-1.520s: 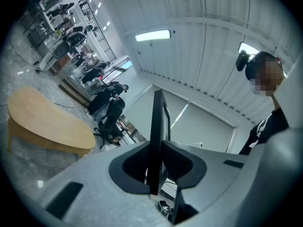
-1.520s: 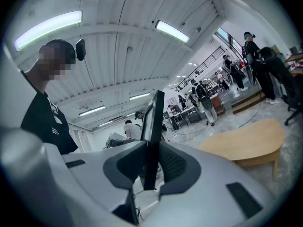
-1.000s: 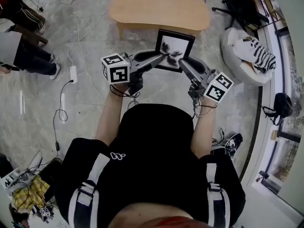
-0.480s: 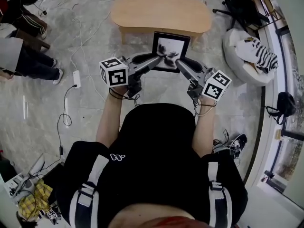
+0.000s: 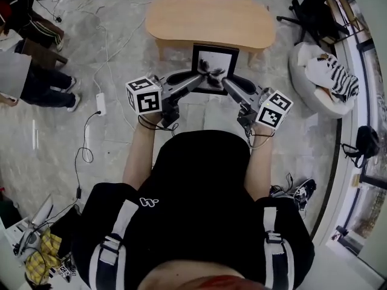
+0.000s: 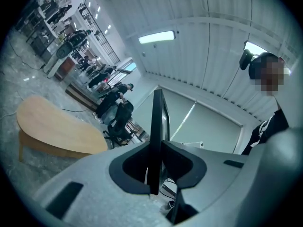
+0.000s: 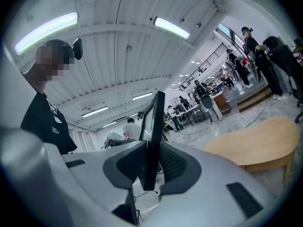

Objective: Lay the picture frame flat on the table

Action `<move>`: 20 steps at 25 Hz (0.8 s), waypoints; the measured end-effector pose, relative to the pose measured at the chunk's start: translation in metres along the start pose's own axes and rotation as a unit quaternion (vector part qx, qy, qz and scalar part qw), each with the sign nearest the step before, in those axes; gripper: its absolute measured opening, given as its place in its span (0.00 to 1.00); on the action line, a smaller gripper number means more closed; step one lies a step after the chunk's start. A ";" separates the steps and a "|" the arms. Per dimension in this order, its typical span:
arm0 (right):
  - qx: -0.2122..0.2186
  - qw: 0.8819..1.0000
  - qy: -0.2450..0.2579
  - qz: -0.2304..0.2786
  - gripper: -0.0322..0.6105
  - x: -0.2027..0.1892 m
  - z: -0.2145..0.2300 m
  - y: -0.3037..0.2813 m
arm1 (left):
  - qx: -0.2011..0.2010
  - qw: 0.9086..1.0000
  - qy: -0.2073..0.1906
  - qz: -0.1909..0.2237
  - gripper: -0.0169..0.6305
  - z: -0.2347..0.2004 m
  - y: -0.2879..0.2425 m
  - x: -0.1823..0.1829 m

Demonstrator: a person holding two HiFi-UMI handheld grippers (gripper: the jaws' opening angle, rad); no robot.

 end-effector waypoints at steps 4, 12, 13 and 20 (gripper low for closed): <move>0.016 1.000 -0.005 -0.003 0.17 0.013 0.037 -0.022 | 0.018 1.000 0.003 0.005 0.14 -0.034 -0.008 0.019; 0.029 0.999 -0.032 -0.011 0.17 0.064 0.161 -0.065 | 0.043 0.999 0.020 -0.001 0.14 -0.134 -0.067 0.089; 0.029 0.999 -0.038 -0.013 0.17 0.071 0.179 -0.071 | 0.046 0.999 0.025 -0.002 0.14 -0.149 -0.076 0.097; 0.027 0.997 -0.061 -0.045 0.17 0.137 0.315 -0.095 | 0.065 0.996 0.061 0.004 0.14 -0.249 -0.158 0.169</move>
Point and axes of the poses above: the fingertips, and each gripper's own axes: y backward along the fingers, z to its right, x out of its top, the point moved 6 cm from there along y, backward along the fingers, and after that the axes turned 6 degrees about -z, right-handed, at the moved point
